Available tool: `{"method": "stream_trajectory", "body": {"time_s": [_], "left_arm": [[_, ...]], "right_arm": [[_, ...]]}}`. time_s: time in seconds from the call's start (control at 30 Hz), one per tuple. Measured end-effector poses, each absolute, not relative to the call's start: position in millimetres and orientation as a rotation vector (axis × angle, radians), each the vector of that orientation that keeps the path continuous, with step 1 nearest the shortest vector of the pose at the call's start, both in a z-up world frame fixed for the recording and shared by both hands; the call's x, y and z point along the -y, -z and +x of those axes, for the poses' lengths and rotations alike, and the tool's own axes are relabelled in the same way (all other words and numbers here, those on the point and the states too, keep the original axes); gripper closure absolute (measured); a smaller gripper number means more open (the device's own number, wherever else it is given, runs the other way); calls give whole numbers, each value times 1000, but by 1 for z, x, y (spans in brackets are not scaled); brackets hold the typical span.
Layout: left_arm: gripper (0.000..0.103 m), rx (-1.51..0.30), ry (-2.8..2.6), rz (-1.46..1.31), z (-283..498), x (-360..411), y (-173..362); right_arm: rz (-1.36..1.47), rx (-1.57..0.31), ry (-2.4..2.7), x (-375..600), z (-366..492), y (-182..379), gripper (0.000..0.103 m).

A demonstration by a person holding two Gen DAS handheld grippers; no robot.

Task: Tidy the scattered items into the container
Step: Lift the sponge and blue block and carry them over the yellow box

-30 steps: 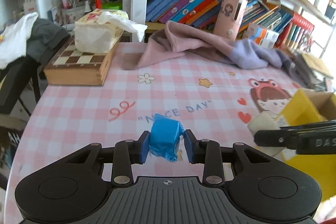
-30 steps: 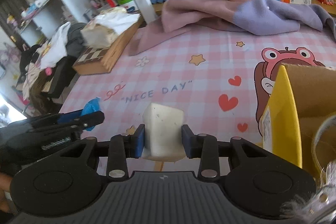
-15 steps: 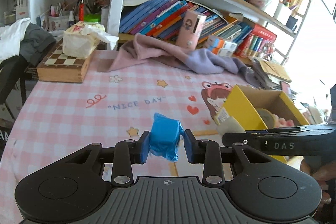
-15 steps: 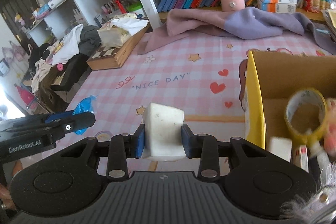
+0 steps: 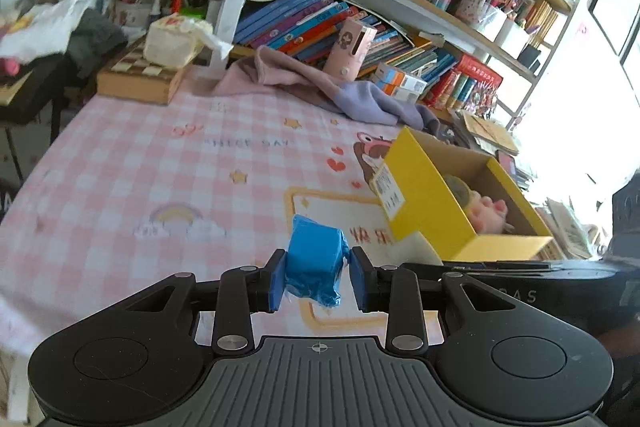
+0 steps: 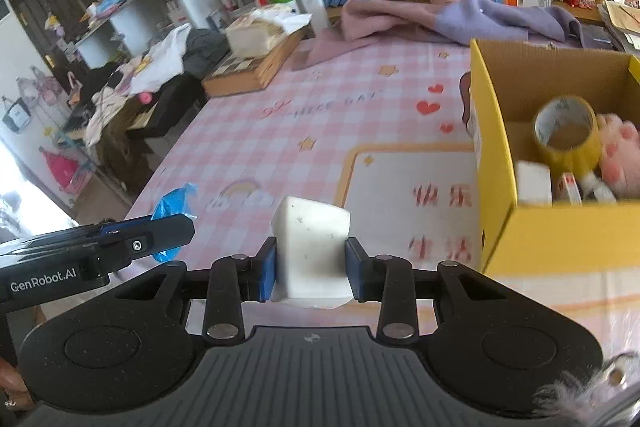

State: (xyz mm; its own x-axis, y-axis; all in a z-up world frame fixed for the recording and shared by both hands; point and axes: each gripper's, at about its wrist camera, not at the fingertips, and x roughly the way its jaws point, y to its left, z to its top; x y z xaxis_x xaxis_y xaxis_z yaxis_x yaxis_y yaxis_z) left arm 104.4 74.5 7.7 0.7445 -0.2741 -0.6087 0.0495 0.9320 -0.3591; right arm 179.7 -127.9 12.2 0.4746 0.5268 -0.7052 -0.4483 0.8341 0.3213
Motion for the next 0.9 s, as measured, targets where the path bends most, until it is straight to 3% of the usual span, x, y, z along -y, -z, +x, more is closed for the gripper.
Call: {"method": "stream_trajectory", "body": {"time_s": [0.33, 0.9], "left_arm": [[71, -704, 214, -353, 50, -60, -11], [72, -732, 474, -294, 52, 11, -9]], "right_arm": [[120, -908, -557, 154, 112, -11, 70], [182, -869, -330, 229, 59, -19, 71]]}}
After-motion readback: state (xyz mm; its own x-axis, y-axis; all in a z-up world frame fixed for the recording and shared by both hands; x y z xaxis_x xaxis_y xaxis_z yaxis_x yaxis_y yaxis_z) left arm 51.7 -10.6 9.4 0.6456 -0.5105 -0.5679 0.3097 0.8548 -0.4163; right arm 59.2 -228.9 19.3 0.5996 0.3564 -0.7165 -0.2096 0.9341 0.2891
